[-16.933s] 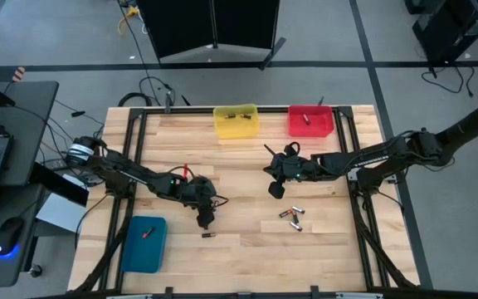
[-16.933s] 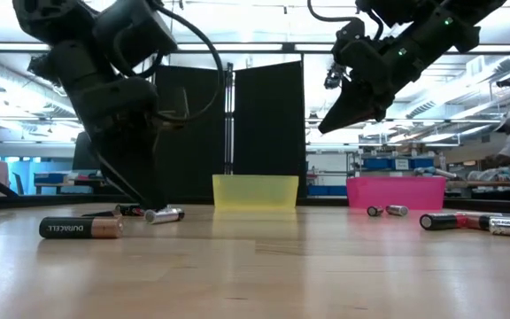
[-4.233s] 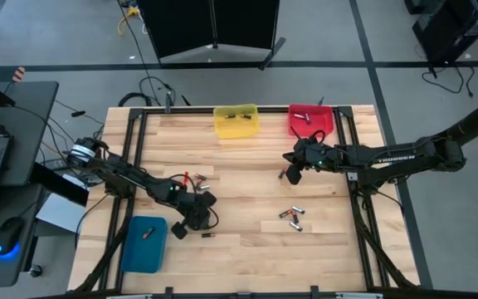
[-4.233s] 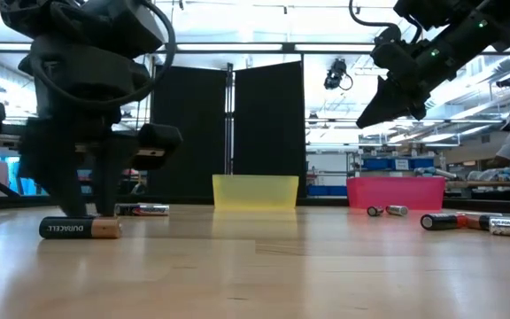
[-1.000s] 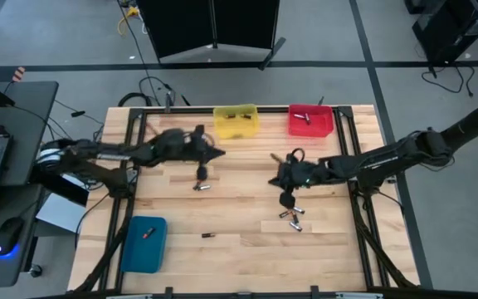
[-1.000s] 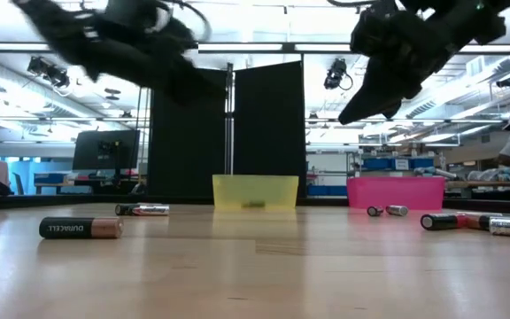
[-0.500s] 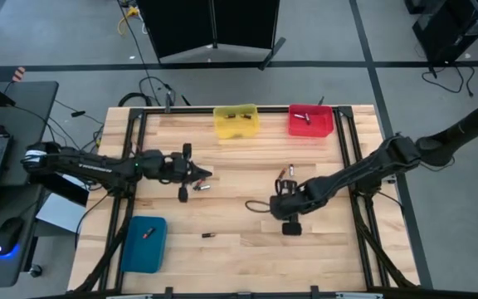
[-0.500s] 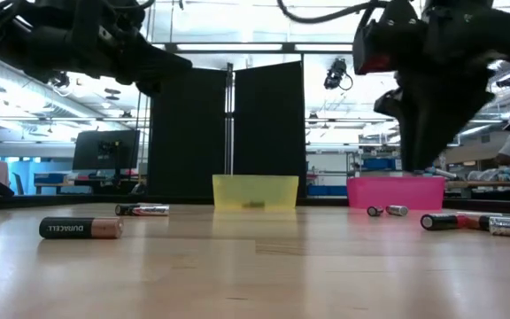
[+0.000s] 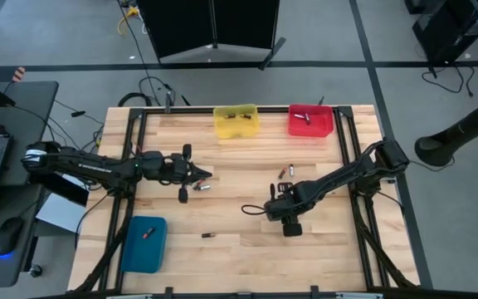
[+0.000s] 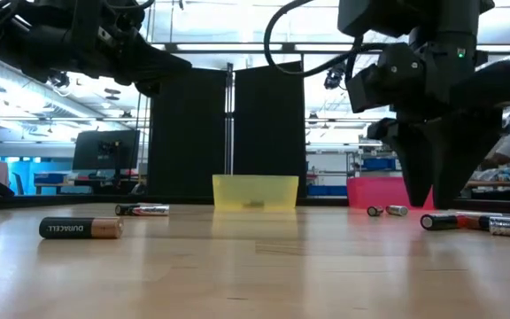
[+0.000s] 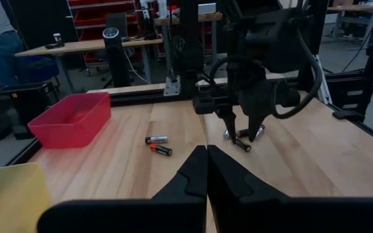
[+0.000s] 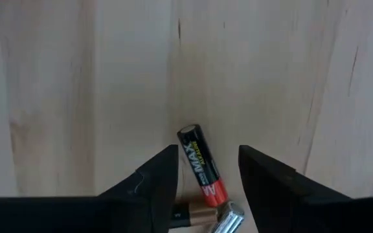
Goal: Sort batteries
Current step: Put the black-red battery into the blue bin
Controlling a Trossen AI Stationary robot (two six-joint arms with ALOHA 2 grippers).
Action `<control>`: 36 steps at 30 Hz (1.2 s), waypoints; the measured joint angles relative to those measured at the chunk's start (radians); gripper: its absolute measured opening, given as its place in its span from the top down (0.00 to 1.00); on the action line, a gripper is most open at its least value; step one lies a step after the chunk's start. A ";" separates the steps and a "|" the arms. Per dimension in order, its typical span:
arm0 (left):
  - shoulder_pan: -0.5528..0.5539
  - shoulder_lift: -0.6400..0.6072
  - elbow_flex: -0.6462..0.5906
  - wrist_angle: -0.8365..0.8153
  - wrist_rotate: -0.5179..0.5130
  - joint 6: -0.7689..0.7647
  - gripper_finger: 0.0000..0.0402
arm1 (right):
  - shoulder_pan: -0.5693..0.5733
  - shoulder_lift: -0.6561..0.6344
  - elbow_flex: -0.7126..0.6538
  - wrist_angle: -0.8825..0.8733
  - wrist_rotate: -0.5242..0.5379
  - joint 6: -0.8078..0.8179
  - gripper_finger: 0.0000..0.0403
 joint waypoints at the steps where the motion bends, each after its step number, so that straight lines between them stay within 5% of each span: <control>1: 0.000 0.000 0.000 -0.004 0.000 0.000 0.98 | -0.001 0.002 -0.001 -0.001 -0.001 -0.003 0.58; 13: 0.000 0.001 0.000 -0.007 -0.004 0.000 0.98 | -0.006 0.053 -0.002 0.023 -0.031 -0.038 0.65; 25: 0.000 0.004 0.000 -0.007 -0.035 -0.031 0.97 | -0.044 0.053 -0.005 0.092 -0.021 -0.100 0.85; 30: 0.000 0.031 0.000 0.004 -0.044 -0.034 0.97 | -0.063 -0.008 -0.004 0.278 0.137 -0.159 0.85; 36: 0.000 0.102 0.001 0.087 -0.049 -0.059 0.97 | -0.093 -0.049 -0.051 0.726 0.179 -0.294 0.85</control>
